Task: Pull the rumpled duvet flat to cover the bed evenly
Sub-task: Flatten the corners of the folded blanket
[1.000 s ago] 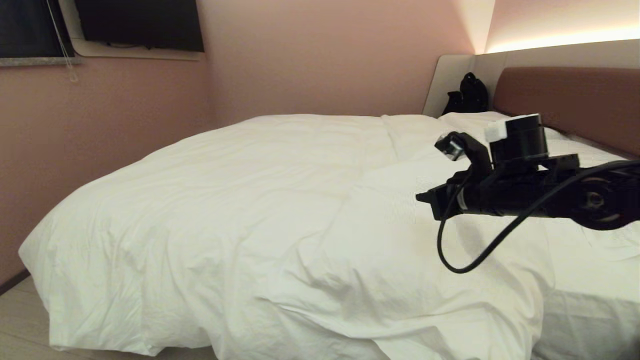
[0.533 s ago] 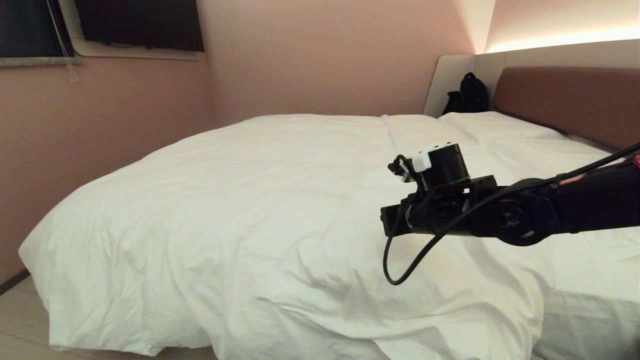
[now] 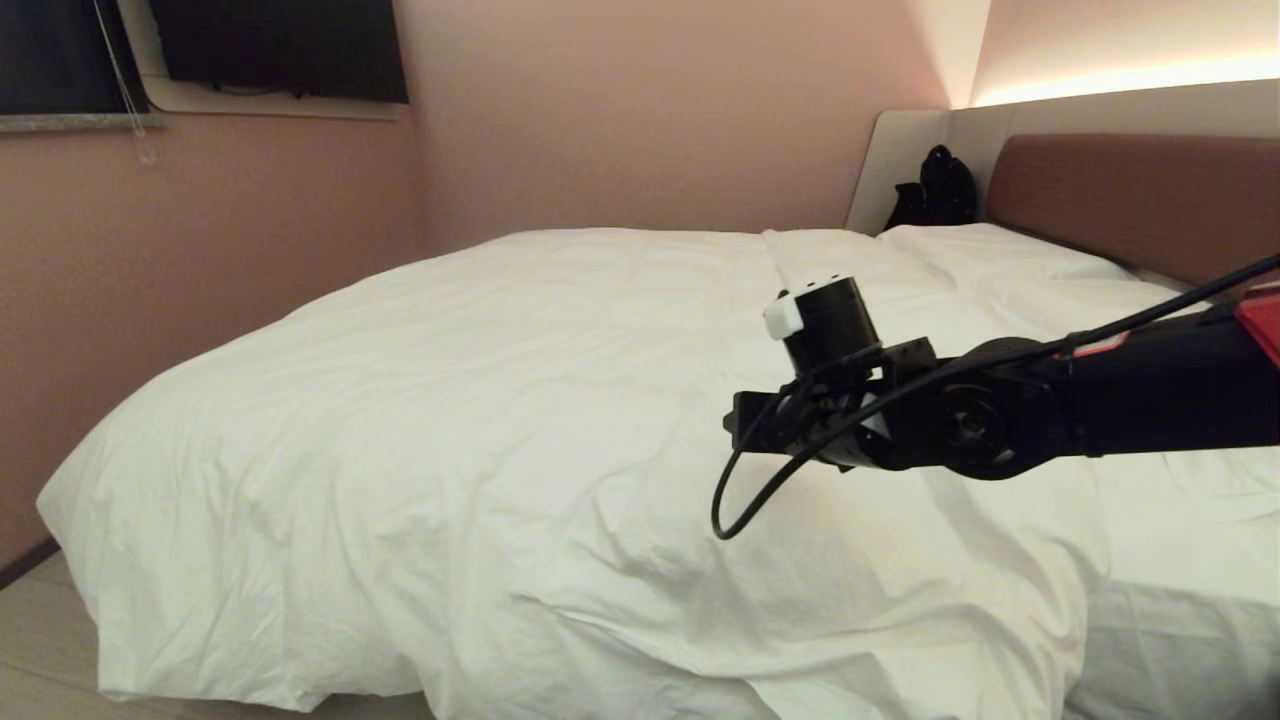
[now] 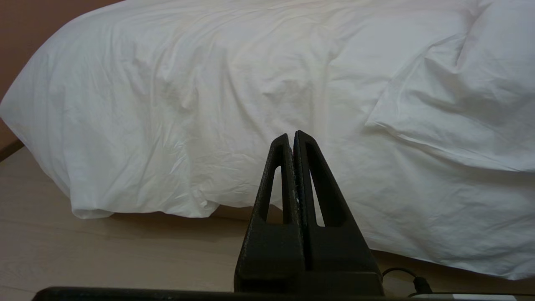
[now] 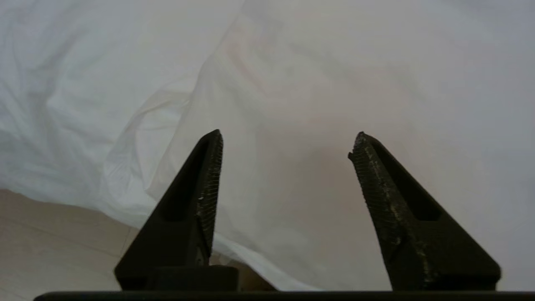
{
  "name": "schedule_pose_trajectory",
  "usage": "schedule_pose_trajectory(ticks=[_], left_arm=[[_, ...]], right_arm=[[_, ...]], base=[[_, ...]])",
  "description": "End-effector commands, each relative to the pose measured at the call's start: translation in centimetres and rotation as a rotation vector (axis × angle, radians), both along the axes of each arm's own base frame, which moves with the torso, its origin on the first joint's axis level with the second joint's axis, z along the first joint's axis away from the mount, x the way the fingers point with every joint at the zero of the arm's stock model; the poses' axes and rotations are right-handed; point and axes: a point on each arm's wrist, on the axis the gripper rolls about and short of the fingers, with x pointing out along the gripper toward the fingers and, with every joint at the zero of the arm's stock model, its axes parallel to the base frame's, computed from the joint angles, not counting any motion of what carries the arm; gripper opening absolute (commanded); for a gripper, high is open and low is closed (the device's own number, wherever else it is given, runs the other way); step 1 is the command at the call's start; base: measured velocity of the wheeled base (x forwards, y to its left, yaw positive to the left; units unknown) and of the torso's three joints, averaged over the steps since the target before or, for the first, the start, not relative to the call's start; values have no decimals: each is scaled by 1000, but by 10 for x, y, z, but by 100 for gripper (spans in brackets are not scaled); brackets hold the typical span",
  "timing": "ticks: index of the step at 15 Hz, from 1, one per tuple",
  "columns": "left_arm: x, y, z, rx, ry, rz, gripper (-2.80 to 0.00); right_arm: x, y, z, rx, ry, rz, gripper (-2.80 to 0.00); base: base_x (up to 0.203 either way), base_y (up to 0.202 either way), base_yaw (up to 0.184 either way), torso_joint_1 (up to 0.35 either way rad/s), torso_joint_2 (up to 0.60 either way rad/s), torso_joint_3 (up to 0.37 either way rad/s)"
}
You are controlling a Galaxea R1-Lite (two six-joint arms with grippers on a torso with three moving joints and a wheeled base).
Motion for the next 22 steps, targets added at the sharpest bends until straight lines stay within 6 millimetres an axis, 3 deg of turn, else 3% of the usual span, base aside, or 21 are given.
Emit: schedule_pose_trajectory(ticks=[1,7,13,16,22], left_arm=[[0,0,0,0,0,0,-280],[0,0,0,0,0,0,-280],[0,0,0,0,0,0,-280],[0,0,0,0,0,0,-280],[0,0,0,0,0,0,-280]], right_arm=[[-1,6,-14,24,70,-136,0],[12,18,-49,-2,126,-166,0],[39,25,-83,-32,160,-191,0],[70,10,-111,-52,189,-257,0],[97,-7,-143,-86,257,-316,0]], base=[[0,0,0,0,0,0],[0,0,0,0,0,0],[0,0,0,0,0,0],[0,0,0,0,0,0],[0,0,0,0,0,0]])
